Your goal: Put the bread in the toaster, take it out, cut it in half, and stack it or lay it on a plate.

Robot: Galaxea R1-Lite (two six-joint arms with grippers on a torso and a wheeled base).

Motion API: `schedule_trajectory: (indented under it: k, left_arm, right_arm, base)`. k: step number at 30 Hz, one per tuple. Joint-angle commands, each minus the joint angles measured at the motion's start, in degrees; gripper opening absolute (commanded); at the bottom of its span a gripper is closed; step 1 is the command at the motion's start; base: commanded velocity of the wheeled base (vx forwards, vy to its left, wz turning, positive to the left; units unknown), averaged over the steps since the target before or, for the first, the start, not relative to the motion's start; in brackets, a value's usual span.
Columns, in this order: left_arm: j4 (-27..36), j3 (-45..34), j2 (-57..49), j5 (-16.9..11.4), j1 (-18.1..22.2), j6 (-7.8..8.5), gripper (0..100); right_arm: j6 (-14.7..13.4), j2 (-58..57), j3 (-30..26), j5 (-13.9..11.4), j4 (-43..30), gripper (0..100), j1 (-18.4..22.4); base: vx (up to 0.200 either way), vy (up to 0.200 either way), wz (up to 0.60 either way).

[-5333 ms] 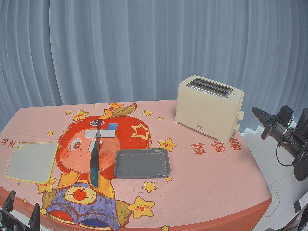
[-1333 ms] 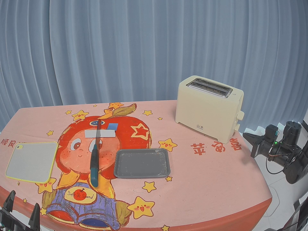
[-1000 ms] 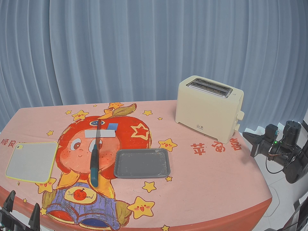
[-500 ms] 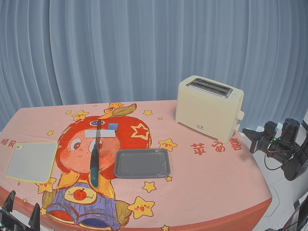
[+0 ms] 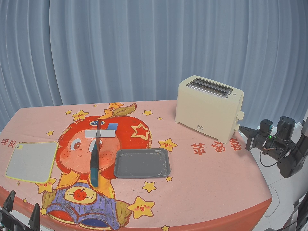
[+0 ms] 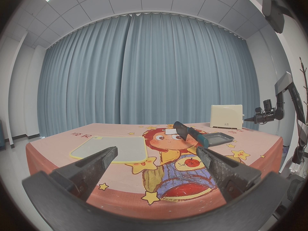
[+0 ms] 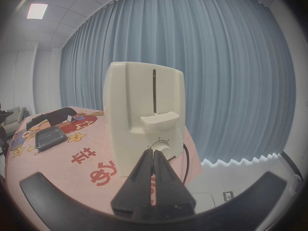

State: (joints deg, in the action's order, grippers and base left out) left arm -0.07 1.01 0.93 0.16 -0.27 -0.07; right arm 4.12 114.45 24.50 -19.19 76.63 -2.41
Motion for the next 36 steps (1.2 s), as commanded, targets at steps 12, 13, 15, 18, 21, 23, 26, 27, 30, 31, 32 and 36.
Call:
schedule_trajectory:
  k: [12,13,15,18,21,23,26,27,30,31,32,36]
  left_arm:
    - [-0.01,-1.01,-0.14,0.02,0.00,-0.01,100]
    - [-0.01,-1.01,-0.14,-0.07,-0.08,-0.01,100]
    - [-0.01,-1.01,-0.14,0.02,-0.08,-0.01,100]
    - [-0.01,-1.01,-0.14,0.02,-0.08,-0.01,100]
    - [-0.01,-1.01,-0.14,0.02,0.00,-0.01,100]
    - [-0.01,-1.01,-0.05,0.02,0.00,-0.01,100]
    - [-0.01,-1.01,-0.05,0.02,-0.08,-0.01,100]
    - [-0.01,-1.01,-0.05,0.02,0.00,-0.01,100]
    - [-0.01,-1.01,-0.14,0.02,0.00,-0.01,100]
    - [-0.01,-1.01,-0.14,0.02,0.00,-0.01,100]
    - [-0.01,-1.01,-0.14,0.02,-0.08,-0.01,100]
    - [-0.01,-1.01,-0.14,0.02,-0.08,-0.01,100]
  right_arm:
    - [0.01,1.75,1.78,-0.06,0.01,0,-0.40]
    - [0.01,1.75,1.86,-0.06,0.01,0,-0.40]
    - [0.01,1.83,1.86,-0.06,0.01,0,-0.40]
    - [0.01,2.10,1.95,-0.06,0.01,0,-0.40]
    - [0.01,2.19,1.86,0.03,0.01,0,-0.93]
    - [0.01,2.27,1.78,0.03,0.01,0,-1.01]
    - [0.01,2.54,1.86,0.03,0.01,0,-0.93]
    - [0.01,2.63,1.86,0.03,0.01,0,-0.93]
    - [0.01,2.63,1.78,0.03,0.01,0,-0.93]
    - [0.01,2.71,1.78,0.03,0.01,0,-1.01]
    - [0.01,2.63,1.69,0.03,0.01,0,-0.93]
    - [0.01,2.63,1.60,0.12,0.01,0,-0.93]
  base:
    - [0.000,0.000,0.00]
    - [0.000,0.000,0.00]
    - [0.000,0.000,0.00]
    - [0.000,0.000,0.00]
    - [0.000,0.000,0.00]
    - [0.000,0.000,0.00]
    - [0.000,0.000,0.00]
    - [0.000,0.000,0.00]
    - [0.000,0.000,0.00]
    - [0.000,0.000,0.00]
    - [0.000,0.000,0.00]
    - [0.000,0.000,0.00]
